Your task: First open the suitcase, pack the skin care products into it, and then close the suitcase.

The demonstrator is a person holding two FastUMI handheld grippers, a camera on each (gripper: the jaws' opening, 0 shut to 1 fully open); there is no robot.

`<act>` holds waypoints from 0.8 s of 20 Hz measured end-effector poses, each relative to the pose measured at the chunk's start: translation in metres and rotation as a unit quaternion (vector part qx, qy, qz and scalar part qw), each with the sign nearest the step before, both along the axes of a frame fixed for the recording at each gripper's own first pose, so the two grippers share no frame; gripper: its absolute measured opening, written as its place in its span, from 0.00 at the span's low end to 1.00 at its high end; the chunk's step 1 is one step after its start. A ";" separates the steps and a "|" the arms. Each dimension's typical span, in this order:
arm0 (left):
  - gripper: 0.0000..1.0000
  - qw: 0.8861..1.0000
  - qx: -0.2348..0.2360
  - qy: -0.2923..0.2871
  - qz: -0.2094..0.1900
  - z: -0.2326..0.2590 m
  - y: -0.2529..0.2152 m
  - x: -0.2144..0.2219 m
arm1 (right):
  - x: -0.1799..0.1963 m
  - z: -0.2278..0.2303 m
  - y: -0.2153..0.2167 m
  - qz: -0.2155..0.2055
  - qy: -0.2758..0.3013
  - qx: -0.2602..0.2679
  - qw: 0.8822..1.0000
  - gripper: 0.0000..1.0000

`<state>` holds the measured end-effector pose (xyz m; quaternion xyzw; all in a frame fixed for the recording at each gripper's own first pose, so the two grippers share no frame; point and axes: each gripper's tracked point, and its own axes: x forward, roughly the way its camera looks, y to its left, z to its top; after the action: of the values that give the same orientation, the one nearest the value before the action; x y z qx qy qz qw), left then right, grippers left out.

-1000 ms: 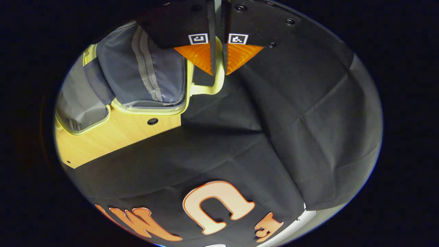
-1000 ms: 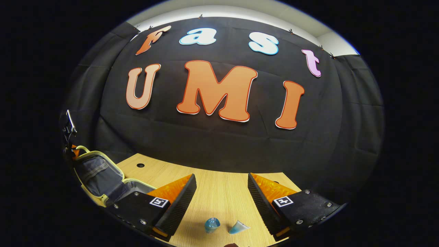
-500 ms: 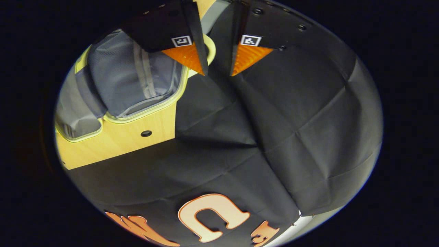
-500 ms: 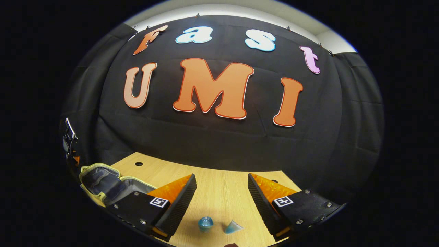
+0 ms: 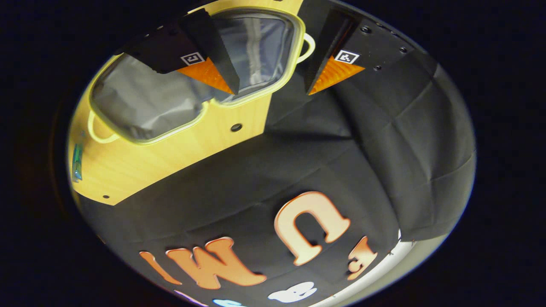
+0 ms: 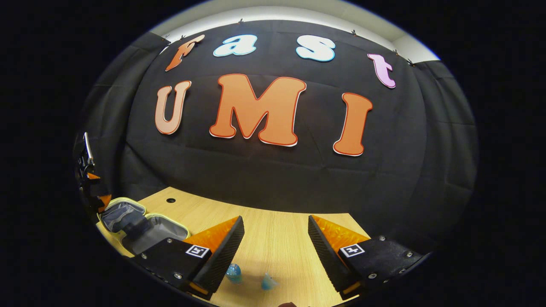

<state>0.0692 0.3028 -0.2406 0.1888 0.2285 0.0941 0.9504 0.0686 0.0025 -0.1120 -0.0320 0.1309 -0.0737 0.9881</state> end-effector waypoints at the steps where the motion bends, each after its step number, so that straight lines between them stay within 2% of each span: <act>1: 0.94 1.000 -0.001 -0.005 -0.015 0.007 -0.025 0.004 | -0.002 -0.001 -0.004 0.006 0.000 0.003 1.000 0.96; 2: 0.99 1.000 -0.005 -0.009 -0.026 0.010 -0.043 0.006 | -0.003 -0.003 -0.009 0.011 0.001 0.006 1.000 0.96; 3: 0.94 0.999 -0.012 -0.011 -0.037 0.013 -0.066 0.008 | -0.004 -0.005 -0.013 0.018 0.003 0.009 1.000 0.96; 9: 0.96 0.993 -0.054 -0.016 -0.109 0.021 -0.191 0.015 | -0.020 -0.023 -0.034 0.060 0.013 0.022 0.998 0.96; 13: 0.96 0.987 -0.087 -0.018 -0.134 0.020 -0.263 0.013 | -0.034 -0.046 -0.036 0.091 0.032 0.045 0.994 0.96; 16: 0.97 0.983 -0.108 -0.016 -0.147 0.010 -0.308 0.008 | -0.044 -0.065 -0.036 0.115 0.045 0.038 0.992 0.96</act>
<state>0.0769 -0.0048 -0.2304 0.1149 0.1919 -0.0693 0.9722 0.0244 -0.0337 -0.1774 -0.0124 0.1732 0.0474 0.9837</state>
